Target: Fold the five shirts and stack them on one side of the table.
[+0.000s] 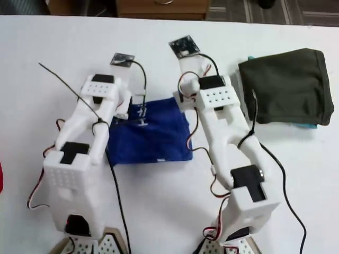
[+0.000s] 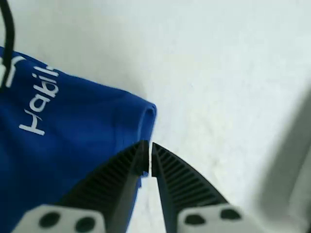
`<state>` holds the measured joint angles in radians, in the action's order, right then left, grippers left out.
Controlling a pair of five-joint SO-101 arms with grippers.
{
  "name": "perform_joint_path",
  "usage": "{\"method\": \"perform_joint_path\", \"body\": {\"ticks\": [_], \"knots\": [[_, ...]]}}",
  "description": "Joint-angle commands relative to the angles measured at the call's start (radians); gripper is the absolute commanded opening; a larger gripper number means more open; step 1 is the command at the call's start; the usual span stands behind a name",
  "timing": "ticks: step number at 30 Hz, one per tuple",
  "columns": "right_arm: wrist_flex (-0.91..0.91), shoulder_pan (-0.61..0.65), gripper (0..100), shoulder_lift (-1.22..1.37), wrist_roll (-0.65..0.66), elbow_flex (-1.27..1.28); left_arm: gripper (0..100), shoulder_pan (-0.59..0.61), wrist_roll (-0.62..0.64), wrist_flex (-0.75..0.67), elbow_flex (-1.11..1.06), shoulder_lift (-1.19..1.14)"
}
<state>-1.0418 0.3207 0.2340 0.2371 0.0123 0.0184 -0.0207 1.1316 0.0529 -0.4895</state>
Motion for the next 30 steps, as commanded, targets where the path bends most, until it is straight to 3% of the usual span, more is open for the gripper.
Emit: {"method": "perform_joint_path", "body": {"ticks": [1,10,18,27,30], "knots": [[0.015,0.044,2.1,0.074,-0.006,-0.091,5,0.023,0.003,-0.005,0.036,0.017],[-0.016,0.107,2.0,0.150,-0.006,-0.209,5,0.023,0.003,-0.005,0.036,0.015],[-0.007,0.005,2.0,0.318,0.002,-0.215,5,0.023,0.003,-0.006,0.038,0.017],[-0.016,-0.033,2.0,0.294,0.003,-0.213,5,0.023,0.005,-0.005,0.042,0.018],[-0.022,-0.031,2.0,0.249,0.003,-0.213,5,0.023,0.005,0.054,0.105,0.018]]}}
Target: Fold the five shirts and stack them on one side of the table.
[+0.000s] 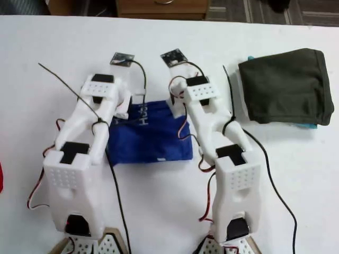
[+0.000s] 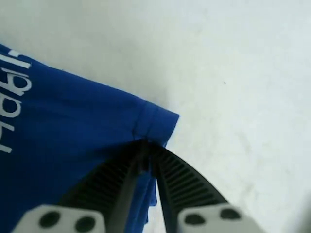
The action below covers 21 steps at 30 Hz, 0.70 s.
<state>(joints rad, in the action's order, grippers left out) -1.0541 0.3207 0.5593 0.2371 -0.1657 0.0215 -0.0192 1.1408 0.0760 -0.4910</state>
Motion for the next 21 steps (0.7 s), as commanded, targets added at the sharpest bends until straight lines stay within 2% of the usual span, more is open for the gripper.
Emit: {"method": "perform_joint_path", "body": {"ticks": [1,5,12,17,21], "knots": [[-0.021,-0.031,2.0,-0.101,0.003,-0.035,5,0.020,0.003,0.080,0.119,0.020],[-0.090,-0.027,3.9,-0.214,-0.005,-0.035,5,0.023,0.003,0.230,0.295,0.020],[-0.262,0.001,25.2,-0.317,-0.006,-0.035,13,0.026,-0.003,0.459,0.552,0.020],[-0.332,0.022,26.4,-0.326,-0.006,-0.035,14,0.037,-0.003,0.574,0.647,0.020],[-0.311,0.016,26.4,-0.325,-0.006,-0.037,14,0.064,-0.005,0.594,0.656,0.020]]}}
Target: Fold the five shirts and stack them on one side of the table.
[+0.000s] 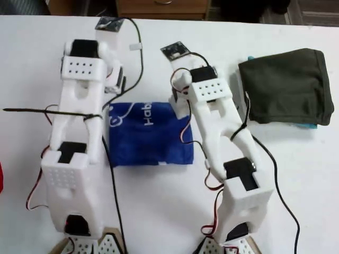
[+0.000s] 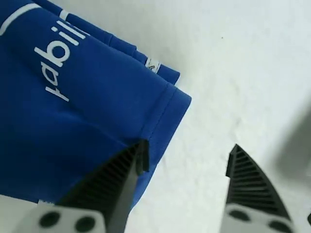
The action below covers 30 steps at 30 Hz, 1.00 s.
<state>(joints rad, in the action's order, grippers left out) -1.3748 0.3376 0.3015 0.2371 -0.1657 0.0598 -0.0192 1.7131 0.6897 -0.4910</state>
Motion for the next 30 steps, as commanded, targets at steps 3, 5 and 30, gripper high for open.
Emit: {"method": "perform_joint_path", "body": {"ticks": [3,5,30], "knots": [[0.085,-0.001,26.4,-0.067,-0.006,-0.037,14,0.032,-0.005,0.023,0.038,0.014],[0.157,-0.001,26.4,-0.062,-0.006,-0.037,14,0.032,-0.005,0.023,0.036,0.012],[0.035,0.125,40.6,-0.041,-0.126,0.043,14,0.086,-0.005,0.035,-0.016,0.020]]}}
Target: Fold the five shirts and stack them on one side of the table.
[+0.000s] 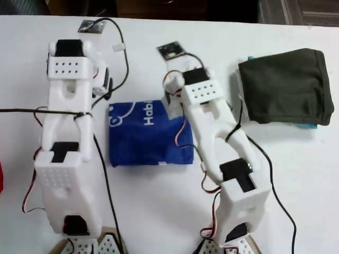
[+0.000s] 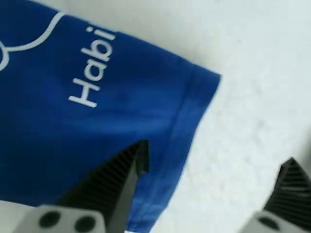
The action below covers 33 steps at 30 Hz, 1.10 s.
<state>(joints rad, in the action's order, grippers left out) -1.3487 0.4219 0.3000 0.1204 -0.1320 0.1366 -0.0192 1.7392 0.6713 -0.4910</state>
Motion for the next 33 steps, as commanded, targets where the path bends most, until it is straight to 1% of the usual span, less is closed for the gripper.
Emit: {"method": "perform_joint_path", "body": {"ticks": [1,6,10,14,17,22,28,30,31,33], "knots": [[0.016,0.051,40.4,-0.024,-0.011,0.014,14,0.009,-0.006,0.009,0.001,0.020],[0.038,0.054,40.4,0.102,-0.120,0.011,14,0.046,-0.006,0.009,0.001,0.020],[0.039,0.068,40.4,0.176,-0.127,0.006,14,0.097,-0.006,0.005,0.001,0.018],[0.035,0.077,40.4,0.242,-0.130,-0.074,14,0.130,-0.037,0.003,-0.001,0.017],[0.005,0.077,40.4,0.312,-0.173,-0.167,14,0.157,-0.040,0.003,-0.001,0.018],[-0.151,0.110,40.3,0.513,-0.158,-0.377,14,0.189,-0.041,0.003,0.007,0.018],[-0.367,0.125,40.2,0.740,-0.143,-0.747,14,0.189,-0.041,0.003,0.007,0.018],[-0.412,0.124,37.8,0.789,-0.143,-0.847,14,0.189,-0.041,0.003,0.008,0.018],[-0.418,0.125,35.1,0.808,-0.141,-0.876,14,0.189,-0.041,0.003,0.008,0.018],[-0.418,0.133,23.8,0.823,-0.117,-0.887,14,0.189,-0.041,0.003,0.008,0.018]]}}
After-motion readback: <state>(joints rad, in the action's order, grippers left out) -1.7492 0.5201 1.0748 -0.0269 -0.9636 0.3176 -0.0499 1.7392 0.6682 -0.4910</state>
